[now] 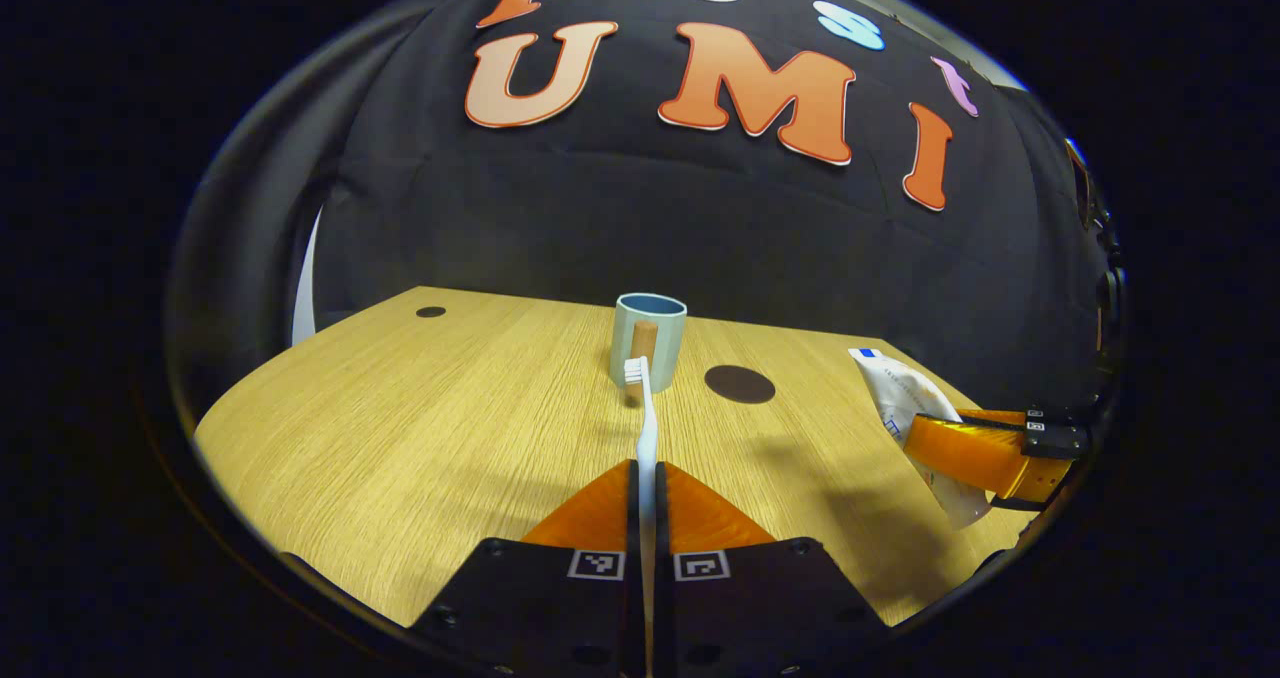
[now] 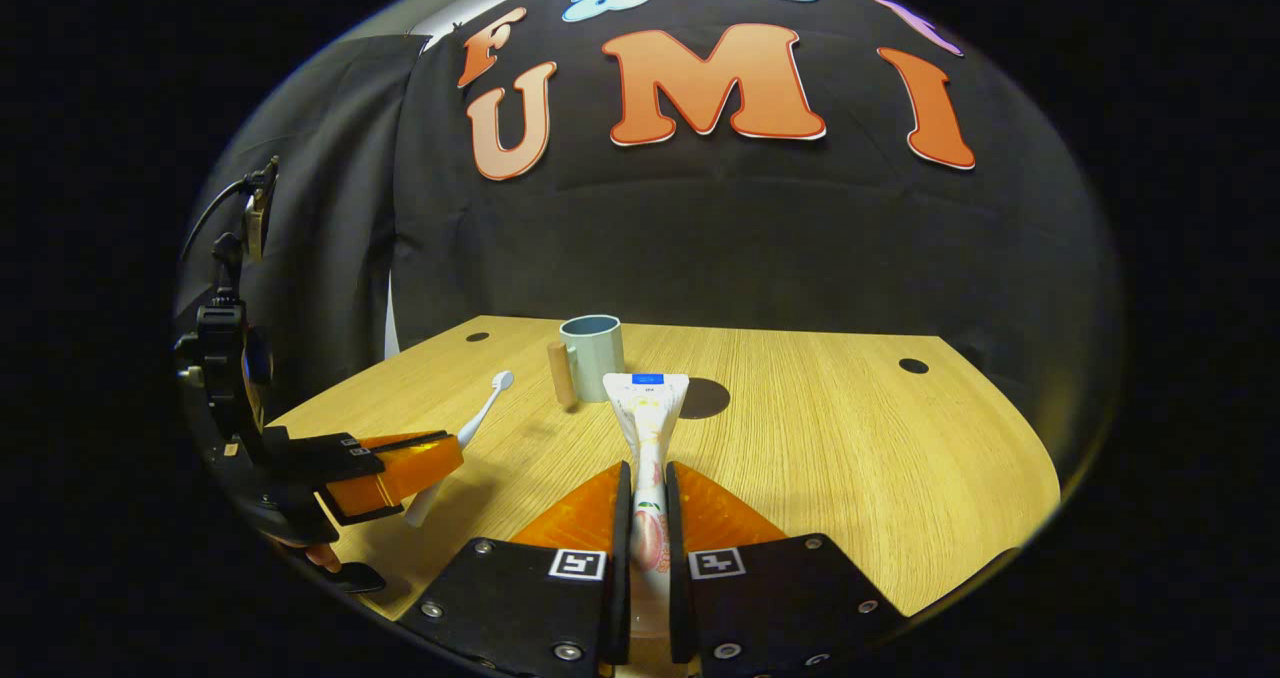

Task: Put the toothbrush and toothpaste on the desktop into the cup, then pick up the cup and place it on the coaster on the desktop.

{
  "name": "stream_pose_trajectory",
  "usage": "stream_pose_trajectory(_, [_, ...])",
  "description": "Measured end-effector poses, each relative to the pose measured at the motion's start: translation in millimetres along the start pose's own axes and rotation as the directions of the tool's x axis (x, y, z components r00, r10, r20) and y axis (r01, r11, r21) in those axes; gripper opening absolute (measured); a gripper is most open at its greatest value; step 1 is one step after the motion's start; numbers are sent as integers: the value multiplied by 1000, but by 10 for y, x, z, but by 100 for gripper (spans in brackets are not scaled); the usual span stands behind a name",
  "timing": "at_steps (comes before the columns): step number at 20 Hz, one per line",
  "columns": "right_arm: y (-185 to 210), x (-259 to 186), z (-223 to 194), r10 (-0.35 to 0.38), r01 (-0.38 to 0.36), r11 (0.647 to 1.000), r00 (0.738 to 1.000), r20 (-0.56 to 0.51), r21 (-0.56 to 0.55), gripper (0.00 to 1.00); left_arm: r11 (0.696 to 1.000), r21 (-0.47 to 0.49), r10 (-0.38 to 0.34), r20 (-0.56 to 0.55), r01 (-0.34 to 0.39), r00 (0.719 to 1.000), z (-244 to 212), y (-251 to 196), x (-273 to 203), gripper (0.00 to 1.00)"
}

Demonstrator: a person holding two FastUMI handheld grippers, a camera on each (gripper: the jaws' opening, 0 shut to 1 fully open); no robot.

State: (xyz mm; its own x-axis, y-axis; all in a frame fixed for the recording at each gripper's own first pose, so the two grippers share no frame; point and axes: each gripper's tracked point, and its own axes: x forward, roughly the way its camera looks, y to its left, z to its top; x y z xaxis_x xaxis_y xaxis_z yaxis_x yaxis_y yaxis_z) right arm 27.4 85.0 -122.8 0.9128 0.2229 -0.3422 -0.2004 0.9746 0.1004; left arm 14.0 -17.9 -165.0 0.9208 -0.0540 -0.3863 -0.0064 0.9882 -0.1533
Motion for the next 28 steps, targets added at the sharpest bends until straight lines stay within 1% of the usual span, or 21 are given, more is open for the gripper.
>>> stream_pose_trajectory(4, [-14, -45, 188, 3, -3, 1000, 999, 48, -6, 16, 1000, 10, -11, 83, 10, 997, 336, -29, 63, 4])
stream_pose_trajectory(8, [-14, -70, 420, 4, -3, 1000, 994, 107, -14, 16, 999, 33, -30, 159, 26, 987, 679, -98, 166, 3])
stream_pose_trajectory(10, [-33, -91, 516, 5, -3, 1000, 992, 128, -18, 16, 997, 6, -78, 204, 79, 976, 852, -206, 223, 3])
stream_pose_trajectory(11, [-54, -83, 561, 3, 0, 1000, 990, 140, -20, 16, 996, -5, -87, 224, 91, 971, 941, -224, 252, 4])
stream_pose_trajectory(14, [-96, -39, 706, -7, 9, 1000, 986, 166, -13, 16, 995, -7, -92, 238, 97, 967, 1062, -183, 385, 3])
stream_pose_trajectory(19, [-210, 50, 941, -30, 28, 999, 978, 205, 17, 16, 992, -33, -104, 290, 119, 951, 1495, -126, 692, 3])
stream_pose_trajectory(24, [-443, 82, 1056, -85, 74, 996, 974, 211, 59, 16, 983, -71, -136, 328, 168, 935, 1822, -64, 1028, 3])
stream_pose_trajectory(26, [-546, 96, 1078, -109, 97, 993, 971, 213, 66, 16, 976, -99, -153, 331, 196, 931, 1882, -51, 1199, 3])
stream_pose_trajectory(28, [-605, 147, 1090, -122, 110, 991, 970, 211, 71, 16, 972, -112, -160, 334, 207, 929, 1925, -18, 1407, 3])
